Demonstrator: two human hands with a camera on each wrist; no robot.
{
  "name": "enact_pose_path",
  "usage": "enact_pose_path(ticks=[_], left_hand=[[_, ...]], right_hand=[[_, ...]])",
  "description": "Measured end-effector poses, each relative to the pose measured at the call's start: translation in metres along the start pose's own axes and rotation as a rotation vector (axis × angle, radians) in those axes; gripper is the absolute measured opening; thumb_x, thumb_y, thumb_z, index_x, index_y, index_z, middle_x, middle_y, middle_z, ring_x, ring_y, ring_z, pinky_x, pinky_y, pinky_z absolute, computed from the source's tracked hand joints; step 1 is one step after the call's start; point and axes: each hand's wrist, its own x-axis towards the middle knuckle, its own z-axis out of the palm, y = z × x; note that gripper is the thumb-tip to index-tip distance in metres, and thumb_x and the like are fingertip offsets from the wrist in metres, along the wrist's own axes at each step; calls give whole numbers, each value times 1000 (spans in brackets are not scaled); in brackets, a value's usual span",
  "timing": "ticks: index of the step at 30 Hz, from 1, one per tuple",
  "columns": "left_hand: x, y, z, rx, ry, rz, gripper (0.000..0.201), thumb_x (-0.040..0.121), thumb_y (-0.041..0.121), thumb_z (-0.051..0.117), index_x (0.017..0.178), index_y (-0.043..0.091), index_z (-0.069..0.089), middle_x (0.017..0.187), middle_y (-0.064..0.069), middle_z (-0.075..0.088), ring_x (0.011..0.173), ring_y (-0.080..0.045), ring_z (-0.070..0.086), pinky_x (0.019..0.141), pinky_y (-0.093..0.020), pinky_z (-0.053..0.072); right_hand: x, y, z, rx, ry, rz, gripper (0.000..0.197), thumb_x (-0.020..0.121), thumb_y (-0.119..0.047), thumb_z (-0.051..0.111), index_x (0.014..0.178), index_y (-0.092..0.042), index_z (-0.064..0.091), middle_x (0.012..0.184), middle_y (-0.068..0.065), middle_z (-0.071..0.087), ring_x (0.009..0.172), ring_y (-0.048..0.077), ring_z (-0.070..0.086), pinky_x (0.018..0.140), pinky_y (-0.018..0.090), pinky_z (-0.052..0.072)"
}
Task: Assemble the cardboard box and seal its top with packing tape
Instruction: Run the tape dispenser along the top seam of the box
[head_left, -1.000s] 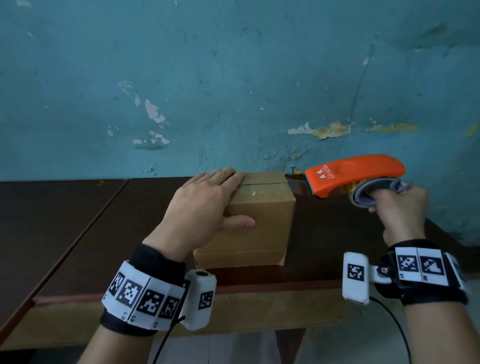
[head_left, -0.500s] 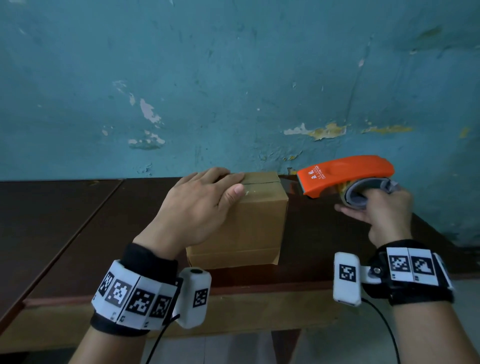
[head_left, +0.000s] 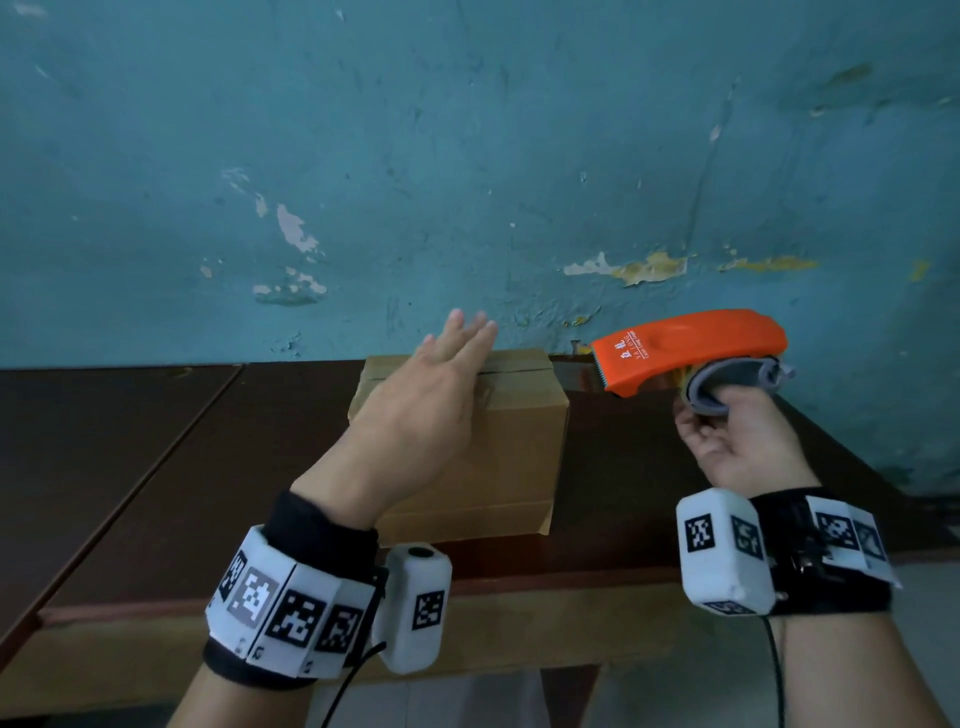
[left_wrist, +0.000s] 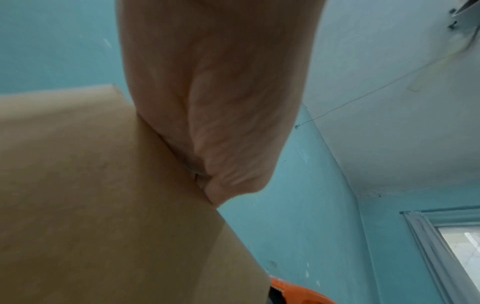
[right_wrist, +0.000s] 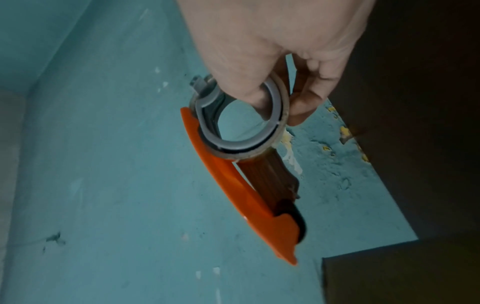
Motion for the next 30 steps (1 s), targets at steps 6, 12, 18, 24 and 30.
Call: enact_pose_path(ticks=[6, 12, 18, 24, 30], left_hand=[[-4, 4, 0, -53, -21, 16, 50, 110, 40, 34, 159, 34, 36, 167, 21, 23, 156, -3, 16, 128, -32, 14], [-4, 4, 5, 239, -131, 5, 91, 84, 90, 29, 160, 42, 18, 174, 4, 6, 160, -29, -9, 128, -58, 2], [-5, 3, 8, 282, -149, -58, 116, 68, 102, 24, 163, 38, 5, 174, -5, 1, 157, -43, -10, 124, -66, 2], [-1, 7, 11, 287, -140, -139, 124, 66, 101, 8, 165, 27, 8, 175, -5, 2, 158, -43, -9, 122, -71, 0], [1, 0, 9, 288, -167, -156, 119, 64, 105, 20, 163, 40, 5, 175, 0, 4, 158, -44, -7, 120, -73, -3]], right_hand=[[1, 4, 0, -13, -3, -44, 19, 97, -3, 52, 112, -11, 61, 101, 10, 66, 85, 19, 65, 58, 22, 53], [1, 7, 1, 0, 18, -37, 19, 97, -5, 52, 112, -13, 60, 103, 9, 65, 87, 18, 65, 63, 23, 50], [-2, 8, 4, 3, 30, -34, 14, 98, -5, 52, 104, -15, 59, 105, 10, 66, 90, 19, 65, 66, 24, 50], [-5, 11, 5, -13, 18, -32, 12, 98, -5, 52, 98, -15, 60, 100, 9, 66, 86, 18, 65, 70, 25, 51], [-7, 11, 7, -34, 28, -28, 10, 100, -8, 53, 95, -16, 57, 99, 10, 65, 86, 20, 65, 70, 25, 52]])
